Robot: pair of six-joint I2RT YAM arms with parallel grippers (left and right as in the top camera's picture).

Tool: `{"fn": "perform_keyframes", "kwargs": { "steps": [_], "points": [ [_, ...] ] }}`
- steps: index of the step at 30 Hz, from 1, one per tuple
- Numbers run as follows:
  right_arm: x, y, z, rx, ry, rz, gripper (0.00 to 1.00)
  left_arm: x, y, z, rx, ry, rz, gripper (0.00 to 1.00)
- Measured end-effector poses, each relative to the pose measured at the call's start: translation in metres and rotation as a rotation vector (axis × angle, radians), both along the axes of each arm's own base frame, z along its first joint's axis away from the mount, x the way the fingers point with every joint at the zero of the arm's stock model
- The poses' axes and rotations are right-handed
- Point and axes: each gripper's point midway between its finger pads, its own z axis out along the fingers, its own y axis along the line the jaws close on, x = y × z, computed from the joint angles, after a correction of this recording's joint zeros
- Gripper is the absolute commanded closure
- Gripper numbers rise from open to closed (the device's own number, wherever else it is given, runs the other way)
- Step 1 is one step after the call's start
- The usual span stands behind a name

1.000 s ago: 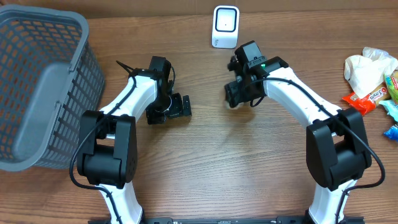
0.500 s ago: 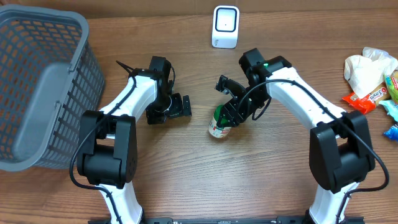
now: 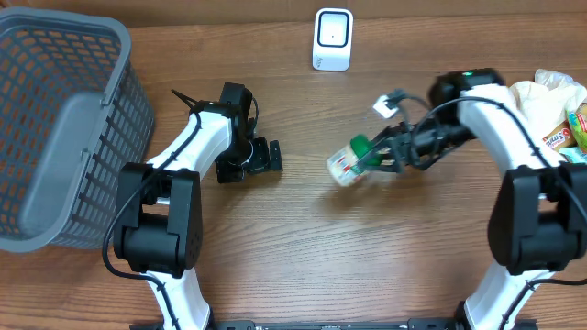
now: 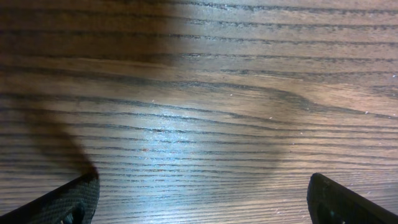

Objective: Scan the item barcode
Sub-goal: 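Lift the jar and tilt its side toward the scanner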

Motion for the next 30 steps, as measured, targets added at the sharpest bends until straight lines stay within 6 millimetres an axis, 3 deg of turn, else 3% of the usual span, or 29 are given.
{"fn": "perform_keyframes", "kwargs": {
  "steps": [7,30],
  "points": [
    [0.0,-0.005,0.016,0.092,-0.077,-0.009,0.46,0.004,-0.001,0.0,-0.003,-0.017,0.0,0.0],
    [0.004,-0.001,0.024,0.156,-0.143,-0.017,0.46,0.004,-0.001,0.0,-0.003,-0.017,0.0,0.0]
  ]
}}
